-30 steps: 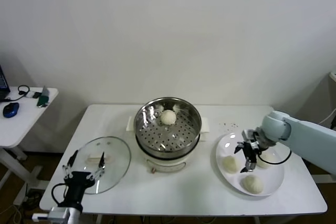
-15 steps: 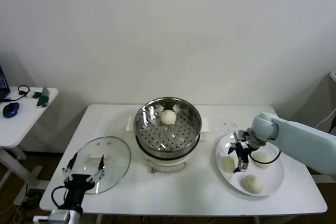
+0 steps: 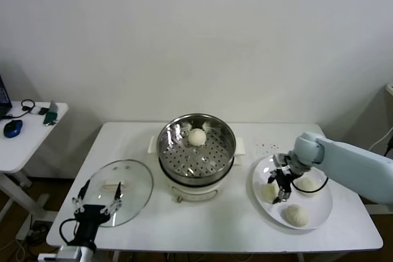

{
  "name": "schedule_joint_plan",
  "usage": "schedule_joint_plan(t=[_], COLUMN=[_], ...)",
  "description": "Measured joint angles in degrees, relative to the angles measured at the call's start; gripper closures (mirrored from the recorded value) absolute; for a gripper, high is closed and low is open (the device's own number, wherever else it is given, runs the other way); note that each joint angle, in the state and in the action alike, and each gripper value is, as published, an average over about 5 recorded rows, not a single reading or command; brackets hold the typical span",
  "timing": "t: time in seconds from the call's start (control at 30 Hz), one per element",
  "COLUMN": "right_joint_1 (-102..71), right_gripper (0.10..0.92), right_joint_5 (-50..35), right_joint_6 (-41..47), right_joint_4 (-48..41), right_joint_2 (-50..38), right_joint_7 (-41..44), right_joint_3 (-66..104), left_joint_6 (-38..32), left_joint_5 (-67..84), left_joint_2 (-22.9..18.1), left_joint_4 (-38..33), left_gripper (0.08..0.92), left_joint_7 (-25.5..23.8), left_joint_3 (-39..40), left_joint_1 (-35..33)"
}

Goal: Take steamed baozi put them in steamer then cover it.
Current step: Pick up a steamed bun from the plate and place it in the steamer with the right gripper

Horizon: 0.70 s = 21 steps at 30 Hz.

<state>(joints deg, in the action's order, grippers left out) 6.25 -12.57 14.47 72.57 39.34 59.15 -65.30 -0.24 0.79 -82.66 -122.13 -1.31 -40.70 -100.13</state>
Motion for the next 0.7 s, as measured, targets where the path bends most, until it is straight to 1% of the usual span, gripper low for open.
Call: schedule_joint_plan(t=[0.33,0.53,0.7], right_joint_1=[4.79,13.50,22.76], right_gripper=[0.354,0.355,0.355], right_joint_5=[-3.92,-9.69,-16.13], right_joint_6=[0.23,0.30,0.75], right_joint_4=[0.09,-0.72,-1.69], right_joint_2=[-0.69,0.29,2.96], right_joint_7=[-0.38,-0.16,-0.29], right_joint_3=[-2.42,-7.38,-12.45], left_joint_6=[-0.06,-0.13,-0.24], left_joint_5=[0.00,0.01,0.01], left_joint_2=[-0.18,-0.19,-0.21], left_joint_4=[-0.33,-0.63,-0.79], left_gripper=[0.177,0.177,0.177], left_joint_7=[0.01,0.01,-0.01], left_joint_3=[0.15,0.52,0.97], left_joint_1=[-0.42,-0.73,-0.96])
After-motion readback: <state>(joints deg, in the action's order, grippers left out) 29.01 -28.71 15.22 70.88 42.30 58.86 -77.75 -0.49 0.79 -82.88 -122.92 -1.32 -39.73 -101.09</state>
